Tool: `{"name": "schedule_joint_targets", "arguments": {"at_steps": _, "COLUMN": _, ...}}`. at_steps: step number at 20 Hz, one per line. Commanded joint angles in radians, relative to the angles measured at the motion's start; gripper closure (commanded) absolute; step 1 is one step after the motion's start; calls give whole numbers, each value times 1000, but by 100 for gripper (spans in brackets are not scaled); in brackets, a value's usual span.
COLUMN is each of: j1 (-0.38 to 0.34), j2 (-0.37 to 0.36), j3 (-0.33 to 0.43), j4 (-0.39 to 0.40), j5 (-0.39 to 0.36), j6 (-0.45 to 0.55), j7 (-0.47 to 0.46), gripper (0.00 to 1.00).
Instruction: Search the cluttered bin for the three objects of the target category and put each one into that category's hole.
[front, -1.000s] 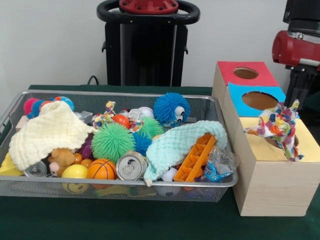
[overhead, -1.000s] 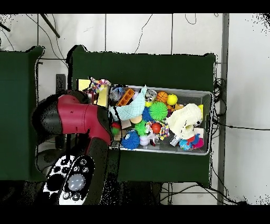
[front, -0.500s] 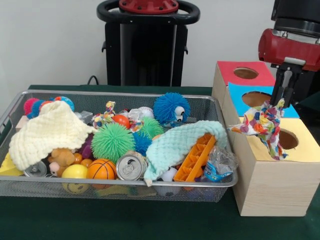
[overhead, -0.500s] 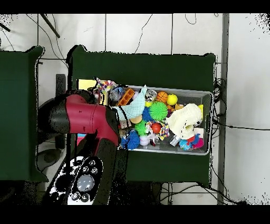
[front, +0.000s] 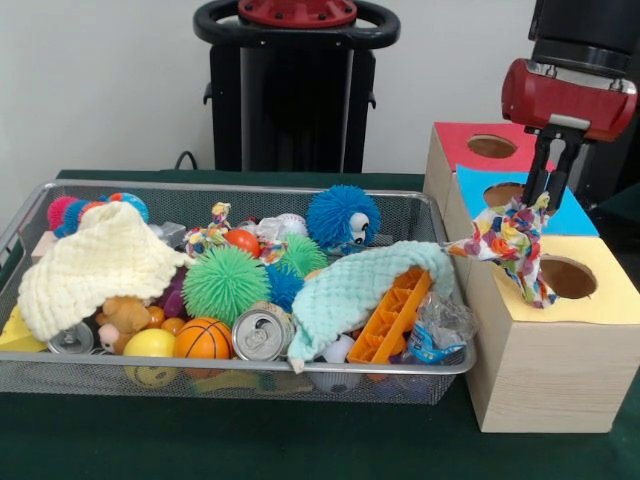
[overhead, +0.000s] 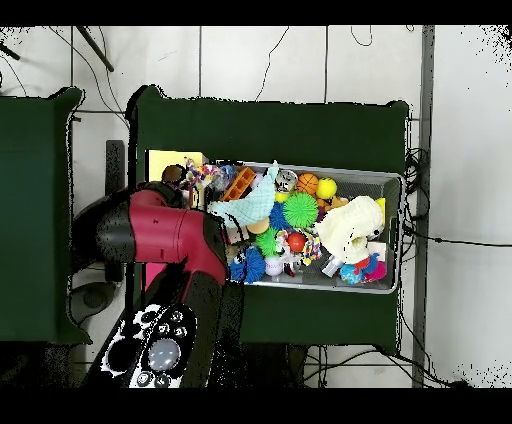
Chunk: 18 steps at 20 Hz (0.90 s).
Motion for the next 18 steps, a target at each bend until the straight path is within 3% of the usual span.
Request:
{"name": "schedule_joint_targets", "arguments": {"at_steps": 1, "j1": 7, "j2": 11, "j3": 30, "j4": 91, "j5": 40, "j6": 124, "j7": 273, "gripper": 100}}
{"name": "schedule_joint_targets", "arguments": {"at_steps": 18, "j1": 20, "j2": 20, "j3": 27, "j4": 94, "j5": 64, "j6": 121, "j7": 300, "gripper": 100}}
